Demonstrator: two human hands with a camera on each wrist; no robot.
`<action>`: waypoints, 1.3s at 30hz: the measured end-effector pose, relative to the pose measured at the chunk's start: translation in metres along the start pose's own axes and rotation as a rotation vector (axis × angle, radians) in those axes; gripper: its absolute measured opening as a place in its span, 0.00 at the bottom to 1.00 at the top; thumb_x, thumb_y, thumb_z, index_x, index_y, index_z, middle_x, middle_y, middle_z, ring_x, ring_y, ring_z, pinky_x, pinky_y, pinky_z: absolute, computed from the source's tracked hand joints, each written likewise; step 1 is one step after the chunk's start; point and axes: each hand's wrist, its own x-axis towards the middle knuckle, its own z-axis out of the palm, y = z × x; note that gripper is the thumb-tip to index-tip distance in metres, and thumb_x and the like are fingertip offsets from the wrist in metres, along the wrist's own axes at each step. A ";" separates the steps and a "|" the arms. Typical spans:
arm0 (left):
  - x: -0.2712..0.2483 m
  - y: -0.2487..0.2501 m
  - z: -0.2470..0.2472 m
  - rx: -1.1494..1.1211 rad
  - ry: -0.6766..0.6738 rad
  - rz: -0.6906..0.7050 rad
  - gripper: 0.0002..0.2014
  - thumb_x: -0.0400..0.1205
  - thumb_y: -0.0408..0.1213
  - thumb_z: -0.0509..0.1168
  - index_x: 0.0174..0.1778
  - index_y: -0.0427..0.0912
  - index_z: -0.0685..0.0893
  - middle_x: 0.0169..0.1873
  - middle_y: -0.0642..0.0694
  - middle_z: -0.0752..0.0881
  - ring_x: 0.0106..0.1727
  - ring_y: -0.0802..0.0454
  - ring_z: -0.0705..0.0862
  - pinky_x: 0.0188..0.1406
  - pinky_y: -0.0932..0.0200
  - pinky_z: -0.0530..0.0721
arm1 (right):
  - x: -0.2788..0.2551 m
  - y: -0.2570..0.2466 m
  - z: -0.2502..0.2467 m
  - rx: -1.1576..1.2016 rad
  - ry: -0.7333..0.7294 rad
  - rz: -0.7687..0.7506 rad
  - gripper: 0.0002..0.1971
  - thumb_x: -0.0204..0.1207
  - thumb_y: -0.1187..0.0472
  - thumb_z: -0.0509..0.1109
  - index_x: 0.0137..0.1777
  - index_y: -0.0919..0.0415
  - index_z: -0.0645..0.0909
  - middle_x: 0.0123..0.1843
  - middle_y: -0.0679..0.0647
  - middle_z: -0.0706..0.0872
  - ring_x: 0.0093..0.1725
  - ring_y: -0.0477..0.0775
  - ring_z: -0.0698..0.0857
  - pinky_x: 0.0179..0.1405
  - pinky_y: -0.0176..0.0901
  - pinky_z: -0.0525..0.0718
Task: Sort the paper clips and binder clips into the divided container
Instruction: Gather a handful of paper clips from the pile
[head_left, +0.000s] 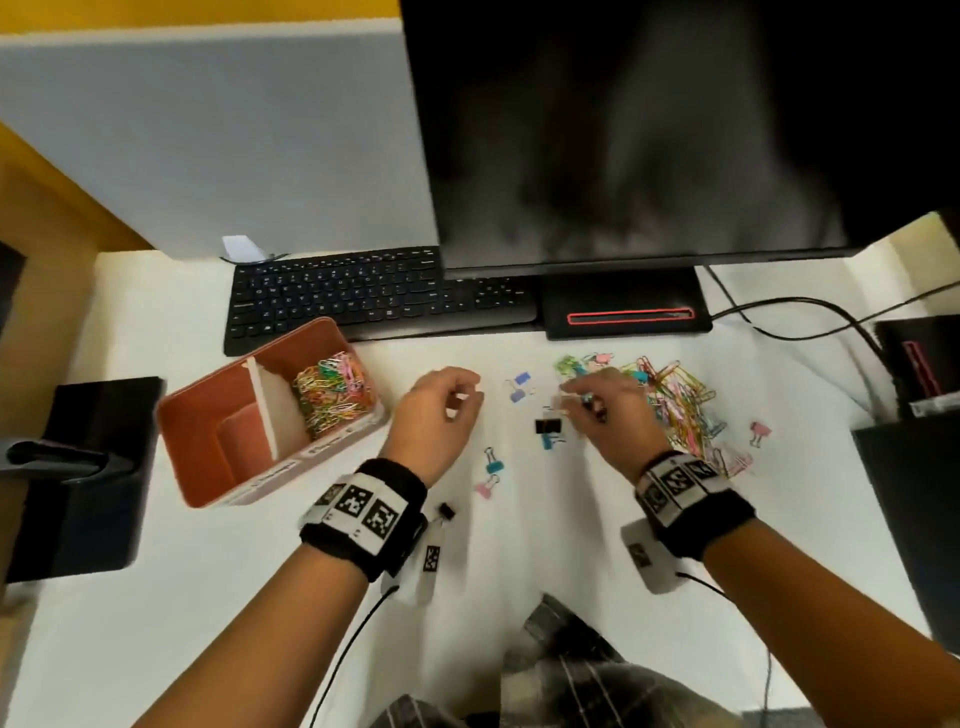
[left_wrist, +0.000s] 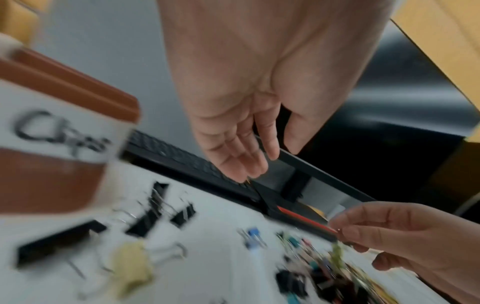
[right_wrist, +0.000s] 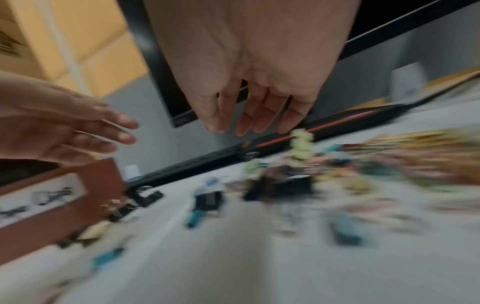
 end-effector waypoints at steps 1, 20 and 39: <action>0.001 0.006 0.015 0.010 -0.039 0.015 0.08 0.80 0.38 0.64 0.55 0.48 0.82 0.52 0.50 0.84 0.44 0.60 0.82 0.45 0.67 0.82 | -0.004 0.022 -0.010 -0.030 0.052 0.050 0.07 0.75 0.58 0.69 0.51 0.54 0.85 0.50 0.54 0.86 0.48 0.53 0.81 0.52 0.47 0.82; 0.027 0.020 0.127 0.520 -0.274 0.116 0.14 0.67 0.38 0.77 0.46 0.48 0.82 0.65 0.49 0.78 0.69 0.45 0.71 0.68 0.49 0.74 | -0.007 0.096 -0.022 -0.186 -0.354 -0.030 0.26 0.77 0.47 0.64 0.73 0.33 0.63 0.84 0.55 0.51 0.83 0.62 0.44 0.80 0.70 0.43; 0.064 0.075 0.181 0.503 -0.409 0.242 0.23 0.78 0.30 0.63 0.70 0.50 0.74 0.70 0.51 0.76 0.71 0.50 0.73 0.74 0.49 0.72 | 0.019 0.127 -0.069 -0.142 -0.292 0.142 0.42 0.60 0.46 0.80 0.74 0.52 0.67 0.70 0.56 0.69 0.69 0.58 0.69 0.71 0.55 0.73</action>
